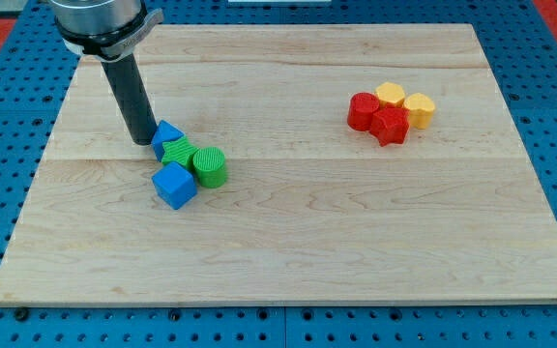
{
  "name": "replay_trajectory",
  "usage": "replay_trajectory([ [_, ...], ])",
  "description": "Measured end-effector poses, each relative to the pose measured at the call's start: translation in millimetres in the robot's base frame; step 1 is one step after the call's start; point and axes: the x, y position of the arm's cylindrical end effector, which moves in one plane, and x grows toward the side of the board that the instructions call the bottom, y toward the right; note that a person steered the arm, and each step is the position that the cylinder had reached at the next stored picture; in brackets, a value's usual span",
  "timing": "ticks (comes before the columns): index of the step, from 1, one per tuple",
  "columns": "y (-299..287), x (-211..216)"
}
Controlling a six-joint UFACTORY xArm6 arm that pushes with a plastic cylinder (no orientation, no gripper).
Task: Move the red star towards the top left of the board
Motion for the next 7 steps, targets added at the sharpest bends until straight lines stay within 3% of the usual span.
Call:
replay_trajectory([
  [4,-2,-14],
  [6,18,-66],
  [7,72,-98],
])
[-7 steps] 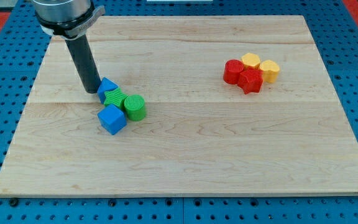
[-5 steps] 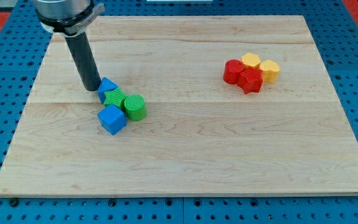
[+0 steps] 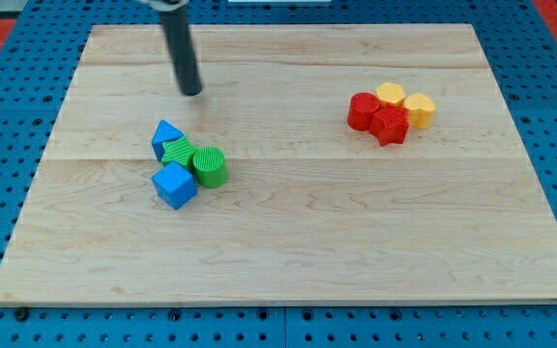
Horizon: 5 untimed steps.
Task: Move the red star towards the top left of the board
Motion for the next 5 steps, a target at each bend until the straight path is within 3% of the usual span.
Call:
replay_trajectory([
  [1,98,-22],
  [2,229,-14],
  [3,321,12],
  [4,343,78],
  [5,274,91],
])
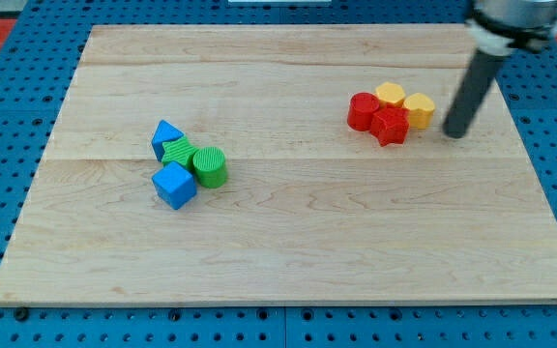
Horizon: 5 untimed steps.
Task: Move the red star towards the top left of the board
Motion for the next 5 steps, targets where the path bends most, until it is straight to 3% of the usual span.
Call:
replay_trajectory([
  [1,-50,-16],
  [2,-136,16],
  [4,-230,-60],
  [5,-261,-37],
])
